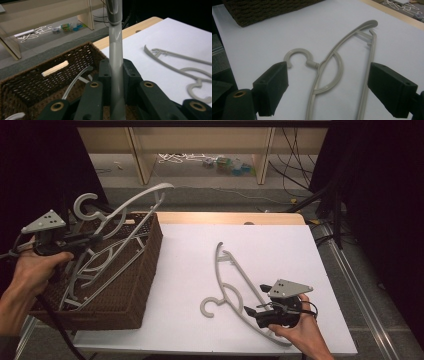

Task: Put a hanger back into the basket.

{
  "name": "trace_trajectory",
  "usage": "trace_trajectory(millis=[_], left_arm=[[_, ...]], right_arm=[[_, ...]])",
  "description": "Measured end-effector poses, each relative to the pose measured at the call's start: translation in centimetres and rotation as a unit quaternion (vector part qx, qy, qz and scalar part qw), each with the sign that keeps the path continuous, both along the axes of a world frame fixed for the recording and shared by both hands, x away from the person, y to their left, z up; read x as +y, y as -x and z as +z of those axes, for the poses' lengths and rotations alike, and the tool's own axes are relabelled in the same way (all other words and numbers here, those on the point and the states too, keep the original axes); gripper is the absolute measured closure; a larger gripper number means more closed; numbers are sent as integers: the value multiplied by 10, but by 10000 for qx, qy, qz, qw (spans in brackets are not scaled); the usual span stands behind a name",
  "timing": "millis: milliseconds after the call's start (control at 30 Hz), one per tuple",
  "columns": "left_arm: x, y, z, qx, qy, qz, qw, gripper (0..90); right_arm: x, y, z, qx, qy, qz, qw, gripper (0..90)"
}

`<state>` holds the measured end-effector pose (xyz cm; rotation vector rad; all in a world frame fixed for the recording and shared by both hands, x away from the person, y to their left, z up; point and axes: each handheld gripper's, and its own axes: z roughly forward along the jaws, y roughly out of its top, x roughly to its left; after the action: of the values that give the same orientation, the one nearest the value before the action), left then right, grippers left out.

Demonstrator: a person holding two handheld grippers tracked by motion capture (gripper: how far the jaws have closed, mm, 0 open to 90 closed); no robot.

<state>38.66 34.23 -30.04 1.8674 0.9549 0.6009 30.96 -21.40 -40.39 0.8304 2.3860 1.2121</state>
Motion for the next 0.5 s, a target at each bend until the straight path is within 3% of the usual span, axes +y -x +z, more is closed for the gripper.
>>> trace_trajectory(millis=[267, 500], left_arm=[[20, -4, -20, 77, -186, 228, 9995, 795], [32, -1, -36, 211, -376, 251, 9988, 795]], right_arm=[[0, 0, -1, 46, 11, -14, 10000, 180], [0, 0, -1, 79, -9, -43, 10000, 180]])
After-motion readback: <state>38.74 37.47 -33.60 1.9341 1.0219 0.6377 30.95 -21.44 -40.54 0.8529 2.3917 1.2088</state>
